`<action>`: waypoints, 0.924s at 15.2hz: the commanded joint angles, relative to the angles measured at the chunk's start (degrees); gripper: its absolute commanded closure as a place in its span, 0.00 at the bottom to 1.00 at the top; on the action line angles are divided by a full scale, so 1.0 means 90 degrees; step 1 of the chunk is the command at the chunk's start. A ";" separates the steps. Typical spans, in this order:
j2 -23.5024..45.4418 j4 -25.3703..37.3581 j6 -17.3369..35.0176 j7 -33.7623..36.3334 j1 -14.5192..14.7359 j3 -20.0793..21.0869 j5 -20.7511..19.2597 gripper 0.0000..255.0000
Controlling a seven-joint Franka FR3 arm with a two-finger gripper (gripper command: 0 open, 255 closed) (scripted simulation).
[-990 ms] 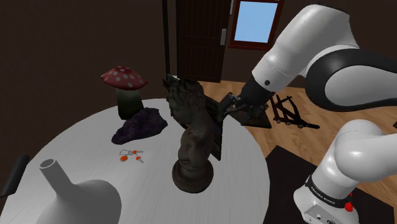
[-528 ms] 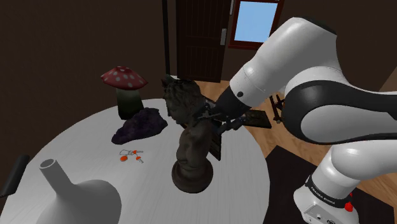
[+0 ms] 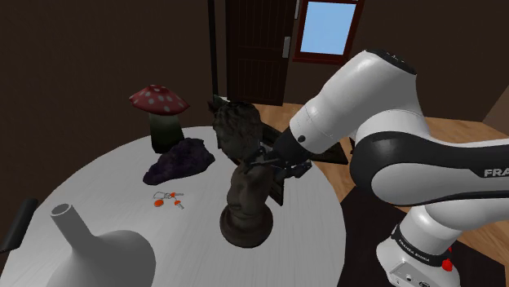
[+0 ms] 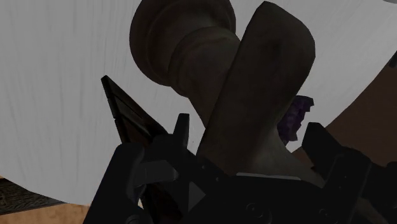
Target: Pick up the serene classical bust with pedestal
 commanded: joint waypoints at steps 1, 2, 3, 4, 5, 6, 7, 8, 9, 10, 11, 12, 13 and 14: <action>0.0005 -0.0024 0.0034 0.0007 0.0008 0.0023 0.0016 1.00; 0.0001 -0.0023 0.0030 0.0013 0.0011 0.0027 0.0017 1.00; 0.0000 -0.0023 0.0027 0.0011 0.0011 0.0022 0.0015 1.00; 0.0007 -0.0018 0.0032 0.0010 0.0005 0.0027 0.0014 1.00; 0.0010 -0.0023 0.0040 0.0012 0.0005 0.0034 0.0017 1.00; 0.0016 -0.0024 0.0048 0.0012 0.0002 0.0038 0.0019 1.00; 0.0004 -0.0024 0.0037 0.0019 0.0010 0.0037 0.0019 1.00; 0.0011 -0.0016 0.0037 0.0018 0.0002 0.0039 0.0015 1.00; 0.0013 -0.0017 0.0040 0.0017 0.0001 0.0040 0.0016 1.00; 0.0012 -0.0031 0.0047 0.0003 0.0007 0.0026 0.0019 1.00; -0.0030 0.0022 -0.0051 0.0002 0.0008 -0.0032 -0.0015 1.00; -0.0067 0.0079 -0.0147 0.0001 0.0006 -0.0088 -0.0049 1.00; -0.0103 0.0136 -0.0243 0.0001 0.0003 -0.0143 -0.0083 1.00; -0.0137 0.0194 -0.0337 0.0000 -0.0001 -0.0197 -0.0117 1.00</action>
